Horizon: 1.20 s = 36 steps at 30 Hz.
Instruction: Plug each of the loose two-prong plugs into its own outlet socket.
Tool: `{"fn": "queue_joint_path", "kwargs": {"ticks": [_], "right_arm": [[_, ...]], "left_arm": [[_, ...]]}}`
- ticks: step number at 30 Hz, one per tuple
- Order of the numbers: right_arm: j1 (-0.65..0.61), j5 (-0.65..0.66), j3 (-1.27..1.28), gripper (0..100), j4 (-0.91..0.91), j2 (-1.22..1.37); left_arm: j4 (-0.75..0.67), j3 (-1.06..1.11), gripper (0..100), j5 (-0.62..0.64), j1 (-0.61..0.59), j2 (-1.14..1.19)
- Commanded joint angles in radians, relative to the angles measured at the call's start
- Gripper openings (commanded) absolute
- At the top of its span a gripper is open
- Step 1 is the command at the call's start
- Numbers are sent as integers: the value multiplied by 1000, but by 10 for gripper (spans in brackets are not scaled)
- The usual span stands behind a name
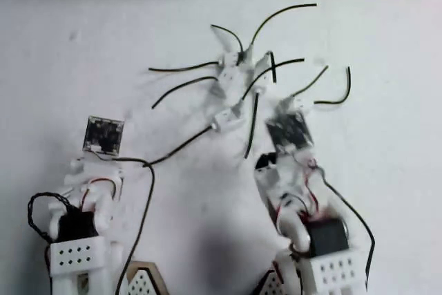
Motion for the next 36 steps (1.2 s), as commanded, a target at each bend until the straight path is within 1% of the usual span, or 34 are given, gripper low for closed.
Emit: {"fn": "queue_joint_path", "kwargs": {"ticks": [1, 3, 7, 11, 15, 18, 22, 28, 32, 36], "right_arm": [[81, -3, 107, 17, -16, -236], [94, -3, 173, 17, -18, -311], [93, -11, 222, 17, -18, -257], [93, -11, 302, 18, -18, -282], [77, -11, 417, 18, -16, -295], [65, -11, 417, 18, 7, -291], [58, -11, 417, 18, 10, -289], [58, -11, 417, 18, 19, -288], [56, -5, 417, 18, 150, -289], [56, -5, 417, 18, 166, -291]], "left_arm": [[-17, -5, 23, -11, 61, -13], [-15, -5, 24, -8, 94, -13], [-15, -5, 24, -6, 148, -13], [-17, 6, 24, -6, 194, -13], [-51, 71, 24, -14, 272, -13], [-89, 104, 24, -14, 309, -13], [-153, 155, 24, -8, 311, -12], [-152, 153, 24, -6, 298, -8], [-137, 153, 24, -5, 242, -12], [-135, 153, 24, -6, 226, -12]]}}
